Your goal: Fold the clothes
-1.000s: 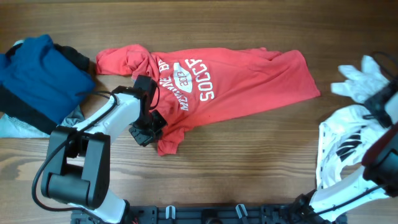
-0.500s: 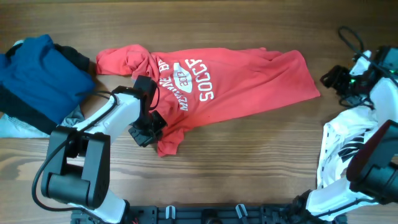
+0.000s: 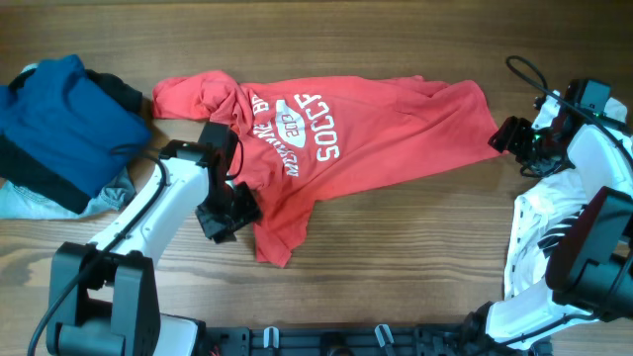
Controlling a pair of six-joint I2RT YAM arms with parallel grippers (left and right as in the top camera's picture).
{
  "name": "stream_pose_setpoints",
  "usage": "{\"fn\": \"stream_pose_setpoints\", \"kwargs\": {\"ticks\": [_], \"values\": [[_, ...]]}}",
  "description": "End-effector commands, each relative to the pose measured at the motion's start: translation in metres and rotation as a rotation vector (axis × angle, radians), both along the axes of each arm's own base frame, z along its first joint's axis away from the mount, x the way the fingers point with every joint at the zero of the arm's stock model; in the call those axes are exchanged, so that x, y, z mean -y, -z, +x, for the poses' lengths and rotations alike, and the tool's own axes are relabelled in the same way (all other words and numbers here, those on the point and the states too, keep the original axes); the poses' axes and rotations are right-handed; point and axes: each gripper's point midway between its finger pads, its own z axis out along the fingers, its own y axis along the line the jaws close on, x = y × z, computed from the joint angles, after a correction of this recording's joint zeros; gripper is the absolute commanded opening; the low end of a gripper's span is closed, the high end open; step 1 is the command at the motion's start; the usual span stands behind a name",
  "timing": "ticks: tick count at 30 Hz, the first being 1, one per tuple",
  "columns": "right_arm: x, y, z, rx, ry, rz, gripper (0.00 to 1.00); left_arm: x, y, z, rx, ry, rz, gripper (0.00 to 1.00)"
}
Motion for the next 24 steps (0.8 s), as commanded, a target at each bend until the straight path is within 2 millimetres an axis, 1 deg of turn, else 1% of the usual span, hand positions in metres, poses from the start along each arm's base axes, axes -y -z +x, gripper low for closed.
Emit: {"fn": "stream_pose_setpoints", "kwargs": {"ticks": [1,2,4,5,7,8,9,11,14,15,17,18,20,21,22,23,24], "values": [[0.0,-0.001,-0.003,-0.008,0.005,-0.011,0.75,-0.023,0.011,0.023,0.107,-0.065,0.135,0.47],[0.0,-0.001,-0.004,-0.012,0.005,-0.009,0.75,-0.023,0.014,0.028,0.133,-0.068,0.137,0.46],[-0.001,-0.001,-0.005,-0.018,0.005,-0.006,0.75,-0.026,0.017,0.046,0.214,-0.072,0.159,0.47],[-0.001,-0.001,-0.006,-0.021,0.004,-0.005,0.75,-0.03,0.016,0.06,0.271,-0.077,0.181,0.47],[-0.001,0.0,-0.007,-0.025,0.004,-0.004,0.75,-0.036,0.014,0.077,0.344,-0.087,0.219,0.49],[-0.001,0.0,-0.008,-0.028,0.004,-0.003,0.75,-0.033,0.014,0.086,0.38,-0.092,0.209,0.54],[-0.002,0.0,-0.008,-0.03,0.004,-0.002,0.76,-0.032,0.013,0.093,0.405,-0.095,0.203,0.56],[-0.002,0.0,-0.008,-0.031,0.005,-0.001,0.76,-0.031,0.016,0.096,0.408,-0.1,0.201,0.55],[-0.002,0.0,-0.008,-0.031,0.004,-0.001,0.76,-0.03,0.027,0.098,0.39,-0.12,0.203,0.52],[-0.002,0.0,-0.008,-0.031,0.004,-0.001,0.76,-0.03,0.035,0.098,0.371,-0.128,0.205,0.5],[-0.002,0.0,-0.008,-0.031,0.004,-0.001,0.76,-0.029,0.041,0.101,0.371,-0.127,0.202,0.44],[-0.002,0.0,-0.008,-0.031,0.005,-0.001,0.76,-0.028,0.041,0.108,0.397,-0.132,0.199,0.38],[-0.002,0.0,-0.008,-0.031,0.004,-0.001,0.76,-0.026,0.039,0.117,0.434,-0.137,0.188,0.18],[-0.002,0.0,-0.008,-0.031,0.005,-0.001,0.76,-0.026,0.038,0.119,0.443,-0.138,0.186,0.07],[-0.002,0.0,-0.008,-0.031,0.005,-0.001,0.76,-0.026,0.038,0.119,0.446,-0.138,0.186,0.04],[-0.002,0.0,-0.008,-0.031,0.004,-0.001,0.76,-0.029,0.038,0.119,0.447,-0.14,0.206,0.04],[-0.002,0.0,-0.008,-0.031,0.004,-0.001,0.76,-0.04,0.034,0.119,0.454,-0.149,0.257,0.04]]}}
